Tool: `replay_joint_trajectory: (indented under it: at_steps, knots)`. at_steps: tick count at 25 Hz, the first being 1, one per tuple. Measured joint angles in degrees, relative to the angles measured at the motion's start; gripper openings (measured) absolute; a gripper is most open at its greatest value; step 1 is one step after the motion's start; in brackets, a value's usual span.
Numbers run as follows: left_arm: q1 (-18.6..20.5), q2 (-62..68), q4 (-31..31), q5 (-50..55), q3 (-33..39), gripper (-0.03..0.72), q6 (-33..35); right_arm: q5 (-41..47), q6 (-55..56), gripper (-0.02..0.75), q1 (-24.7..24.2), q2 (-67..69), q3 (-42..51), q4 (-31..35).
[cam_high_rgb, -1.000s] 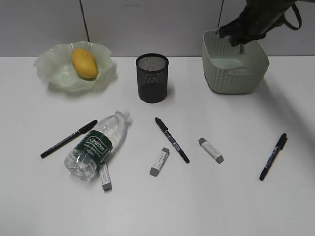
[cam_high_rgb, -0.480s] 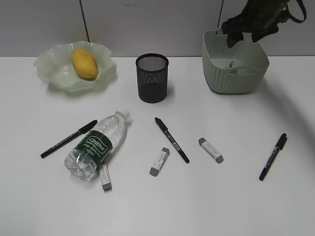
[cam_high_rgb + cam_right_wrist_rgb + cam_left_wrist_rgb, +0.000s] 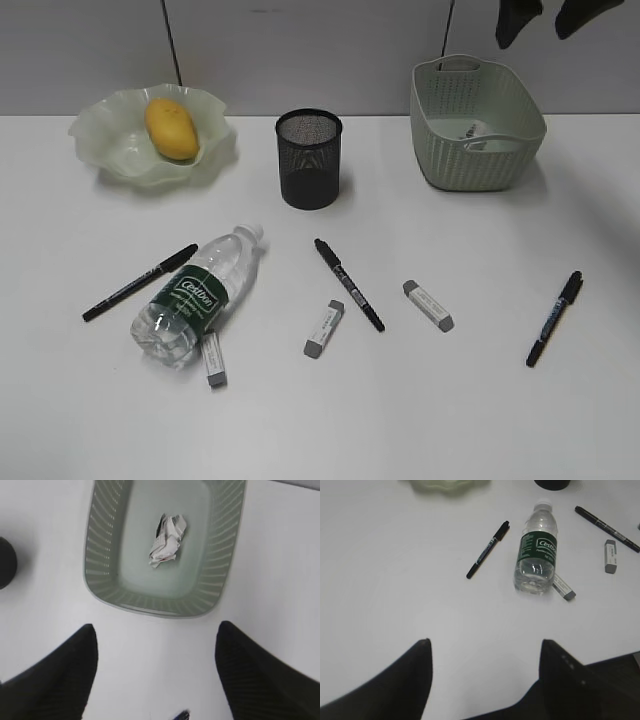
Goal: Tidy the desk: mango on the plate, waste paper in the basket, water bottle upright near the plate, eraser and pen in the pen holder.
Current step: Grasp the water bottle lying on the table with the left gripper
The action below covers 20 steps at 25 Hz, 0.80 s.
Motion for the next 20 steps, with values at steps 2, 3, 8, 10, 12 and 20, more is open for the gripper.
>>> replay_joint_trajectory:
  at_steps: [2, 3, 8, 10, 12, 20]
  knots:
    - [0.0, 0.0, 0.0, 0.0, 0.0, 0.508, 0.0, 0.1, 0.0, 0.576, 0.0, -3.6, 2.1, 0.0]
    - [0.0, 0.0, 0.0, 0.0, 0.0, 0.508, 0.0, 0.1, 0.0, 0.576, 0.0, -5.2, 3.7, 0.2]
    - [0.0, 0.0, 0.0, -0.1, 0.0, 0.508, 0.0, 0.1, 0.0, 0.576, 0.0, -16.9, 13.9, 2.2]
    - [0.0, 0.0, 0.0, -0.1, 0.0, 0.508, 0.0, 0.2, 0.0, 0.576, 0.0, -21.9, 19.2, 2.2]
    - [0.0, 0.0, 0.0, -0.1, 0.0, 0.508, 0.0, 0.2, 0.0, 0.576, 0.0, -27.5, 24.2, 2.2]
    - [0.0, 0.0, 0.0, -0.1, 0.0, 0.508, 0.0, -0.3, 0.0, 0.576, 0.0, -50.2, 46.2, 2.2]
